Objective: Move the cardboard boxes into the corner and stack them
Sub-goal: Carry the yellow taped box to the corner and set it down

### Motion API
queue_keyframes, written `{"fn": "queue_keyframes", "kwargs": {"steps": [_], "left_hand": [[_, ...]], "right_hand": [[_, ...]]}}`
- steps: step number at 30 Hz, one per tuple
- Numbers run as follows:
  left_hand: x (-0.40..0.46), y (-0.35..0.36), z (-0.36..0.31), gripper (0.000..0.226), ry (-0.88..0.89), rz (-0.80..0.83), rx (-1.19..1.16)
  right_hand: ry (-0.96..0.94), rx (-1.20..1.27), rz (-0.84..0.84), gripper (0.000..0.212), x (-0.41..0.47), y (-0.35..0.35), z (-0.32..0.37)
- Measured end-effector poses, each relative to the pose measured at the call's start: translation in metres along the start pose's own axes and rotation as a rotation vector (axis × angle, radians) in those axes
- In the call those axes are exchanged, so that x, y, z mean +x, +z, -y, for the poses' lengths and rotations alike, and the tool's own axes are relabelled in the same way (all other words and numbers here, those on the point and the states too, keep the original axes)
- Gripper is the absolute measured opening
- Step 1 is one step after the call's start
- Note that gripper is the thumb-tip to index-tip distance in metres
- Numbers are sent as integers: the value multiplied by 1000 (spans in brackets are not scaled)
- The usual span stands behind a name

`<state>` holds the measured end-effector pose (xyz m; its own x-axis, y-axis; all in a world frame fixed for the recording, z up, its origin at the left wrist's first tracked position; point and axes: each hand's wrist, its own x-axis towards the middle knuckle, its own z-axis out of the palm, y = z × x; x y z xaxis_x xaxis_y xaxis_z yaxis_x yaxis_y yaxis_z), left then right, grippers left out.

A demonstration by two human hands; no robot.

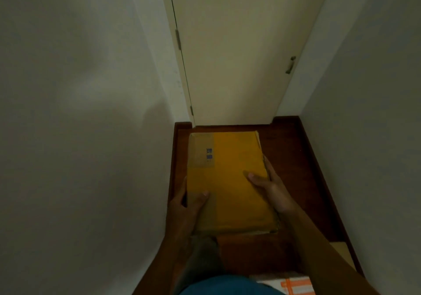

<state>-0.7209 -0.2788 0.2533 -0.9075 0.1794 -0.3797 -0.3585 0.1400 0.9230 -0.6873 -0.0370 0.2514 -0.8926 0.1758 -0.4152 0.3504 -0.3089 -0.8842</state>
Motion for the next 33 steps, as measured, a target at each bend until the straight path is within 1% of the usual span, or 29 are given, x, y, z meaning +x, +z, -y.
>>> {"fn": "queue_keyframes", "kwargs": {"steps": [3,5,8,11,15,18,20,21,23,24,26,27,28,29,31,33], "left_hand": [[65,17,-14,49,-28,23,-27],[112,24,-26,46,-35,24,-36],[185,30,-43,53,-49,17,-55],[246,33,-69,54,-50,4,-69],[308,38,-88,71,-78,-91,-130],[343,41,-97,87,-124,-193,-168],[365,49,-96,85,-133,-282,-217],[374,55,-95,84,-140,-330,-242],[389,73,-89,90,-159,-440,-278],[395,84,-85,90,-177,-508,-300],[410,104,-75,84,-233,-671,-348],[417,113,-68,87,-276,-745,-366],[421,121,-60,92,-303,-815,-371],[424,128,-50,92,-328,-874,-352],[429,141,-28,84,-378,-962,-331],[433,150,-6,80,-406,-1014,-360]], "right_hand": [[19,-60,-33,91,66,-11,22],[25,-68,-38,90,109,-14,41],[71,-81,-33,92,176,-15,75],[83,-93,-20,105,244,-15,108],[145,-159,32,108,326,-6,142],[187,-158,85,98,387,3,158],[240,-185,161,90,428,6,165],[274,-209,205,92,449,6,166],[321,-246,311,99,490,8,165],[345,-280,374,94,512,8,162],[398,-373,494,71,555,14,155],[423,-424,554,62,573,18,150],[444,-480,611,59,588,21,141],[456,-537,667,60,601,24,132],[478,-637,735,63,618,29,112],[522,-670,788,55,631,34,90]]}}
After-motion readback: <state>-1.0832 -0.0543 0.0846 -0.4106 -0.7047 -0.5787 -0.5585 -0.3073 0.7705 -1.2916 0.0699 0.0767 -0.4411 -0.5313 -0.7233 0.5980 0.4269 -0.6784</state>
